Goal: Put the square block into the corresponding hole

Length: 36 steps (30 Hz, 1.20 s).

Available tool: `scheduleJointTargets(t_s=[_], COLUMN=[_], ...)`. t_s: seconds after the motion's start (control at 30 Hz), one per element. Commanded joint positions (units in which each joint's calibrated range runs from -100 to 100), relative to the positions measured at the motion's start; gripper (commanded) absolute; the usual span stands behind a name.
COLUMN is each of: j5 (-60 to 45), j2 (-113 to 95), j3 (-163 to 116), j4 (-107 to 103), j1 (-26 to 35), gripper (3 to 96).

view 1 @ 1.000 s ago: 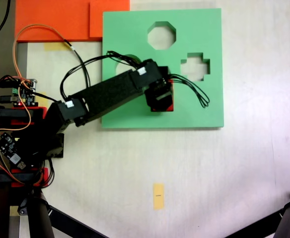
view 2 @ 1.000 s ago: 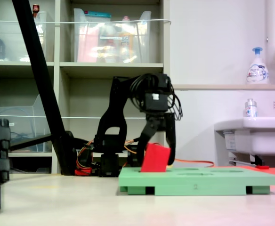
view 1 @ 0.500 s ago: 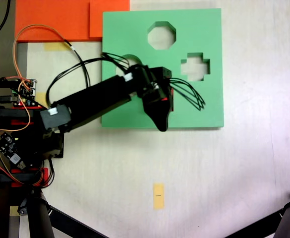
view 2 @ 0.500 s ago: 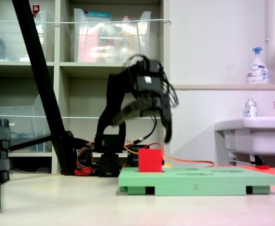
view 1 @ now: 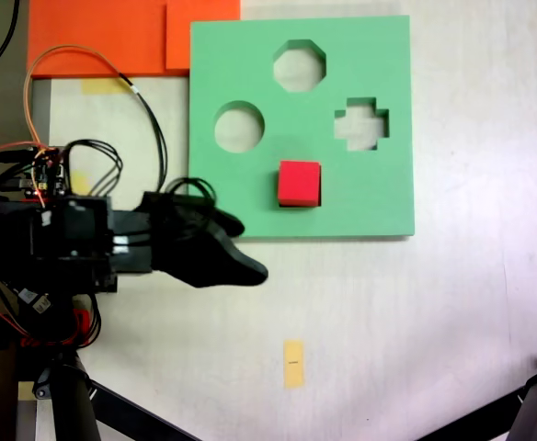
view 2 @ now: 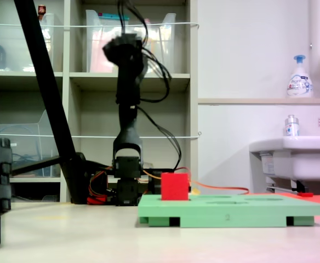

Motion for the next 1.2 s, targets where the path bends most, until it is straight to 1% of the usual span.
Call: scheduleJointTargets(t_s=[0.03, 0.13, 0.2, 0.33, 0.43, 0.47, 0.5, 0.57, 0.6, 0.77, 0.8, 1.2], j5=[-6.54, -9.04, -9.52, -10.06, -10.60, -10.65, -10.89, -12.94, -14.02, -15.97, -15.97, -15.87], j2=[-11.57, -20.93, -20.93, -20.93, -20.93, -20.93, -20.93, -20.93, -20.93, -20.93, -20.93, -20.93], j3=[-16.69, -39.02, -57.86, -78.30, -96.55, -102.53, -109.31, -112.20, -112.20, -112.20, -112.20, -112.20], j4=[18.38, 27.81, 40.04, 52.85, 73.36, 82.03, 91.08, 103.79, 103.60, 84.24, 83.38, 83.28], j1=[-0.78, -0.20, 0.39, 0.68, 0.93, 1.47, 1.86, 3.32, 3.91, 3.81, 3.96, 3.81], gripper=[58.1, 58.1, 58.1, 58.1, 58.0, 56.7, 52.7, 49.8, 49.9, 49.1, 47.8, 48.6])
